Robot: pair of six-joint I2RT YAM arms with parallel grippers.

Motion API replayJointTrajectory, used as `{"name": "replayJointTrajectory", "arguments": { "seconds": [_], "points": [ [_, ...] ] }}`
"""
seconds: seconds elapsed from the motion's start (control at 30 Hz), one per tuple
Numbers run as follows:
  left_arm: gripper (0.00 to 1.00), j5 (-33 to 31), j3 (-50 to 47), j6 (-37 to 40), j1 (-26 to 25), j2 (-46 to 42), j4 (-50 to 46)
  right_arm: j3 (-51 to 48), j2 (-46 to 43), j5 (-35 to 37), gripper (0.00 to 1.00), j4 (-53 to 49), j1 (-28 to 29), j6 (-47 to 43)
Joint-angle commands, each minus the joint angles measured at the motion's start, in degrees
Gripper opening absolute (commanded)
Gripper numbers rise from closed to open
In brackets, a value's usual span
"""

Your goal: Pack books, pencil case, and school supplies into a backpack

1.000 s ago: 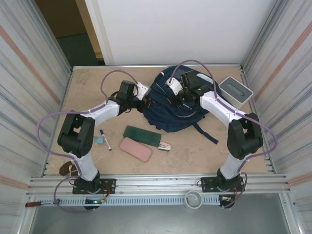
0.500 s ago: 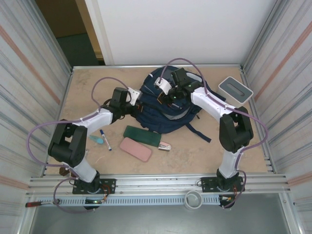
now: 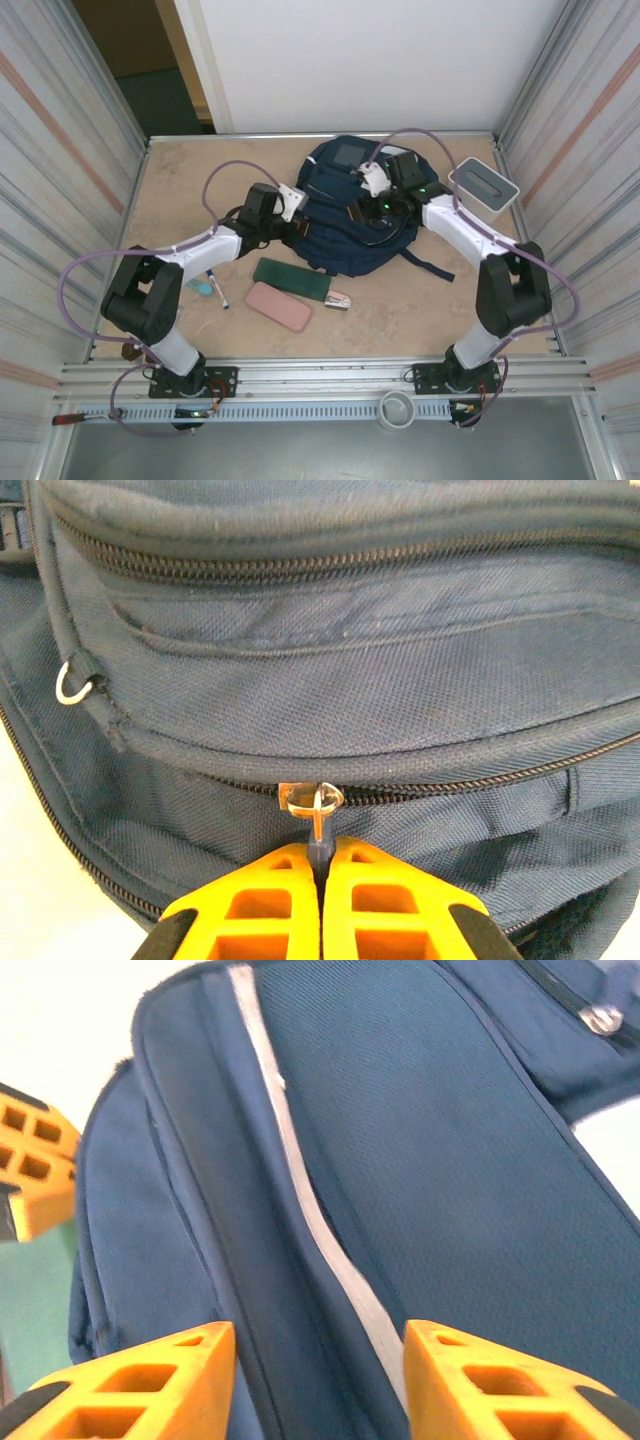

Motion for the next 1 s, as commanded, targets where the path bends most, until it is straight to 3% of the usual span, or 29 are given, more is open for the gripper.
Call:
{"name": "replayJointTrajectory", "arguments": {
  "seconds": [0.0, 0.13, 0.27, 0.5, 0.77, 0.87, 0.97],
  "points": [
    [0.0, 1.03, 2.94, -0.55, -1.06, 0.54, 0.0, -6.91, -6.92, -1.19, 0.56, -0.36, -4.5, 14.18],
    [0.0, 1.03, 3.01, -0.31, -1.32, 0.73, -0.17, -15.24, -10.6, -1.26, 0.69, 2.57, -12.17, 24.83],
    [0.0, 1.22, 2.86, 0.05, -1.52, 0.9, -0.72, -17.83, -7.62, -3.72, 0.72, 9.14, -16.59, 30.36],
    [0.0, 0.9, 1.96, 0.51, -2.32, 0.88, -1.93, -7.05, 7.24, -8.99, 0.66, 13.1, -16.96, 30.85],
    [0.0, 1.0, 5.07, 0.14, -7.24, 2.83, -1.93, 12.82, 21.36, -13.02, 0.62, 8.46, -16.45, 29.7],
    [0.0, 1.02, 8.12, -0.52, -9.51, 5.04, -1.58, 17.82, 22.16, -12.52, 0.63, 5.03, -16.37, 28.17],
    [0.0, 1.12, 10.57, -0.96, -11.28, 6.67, -1.1, 16.26, 18.27, -8.64, 0.65, 2.81, -16.66, 26.02]
  ]
}}
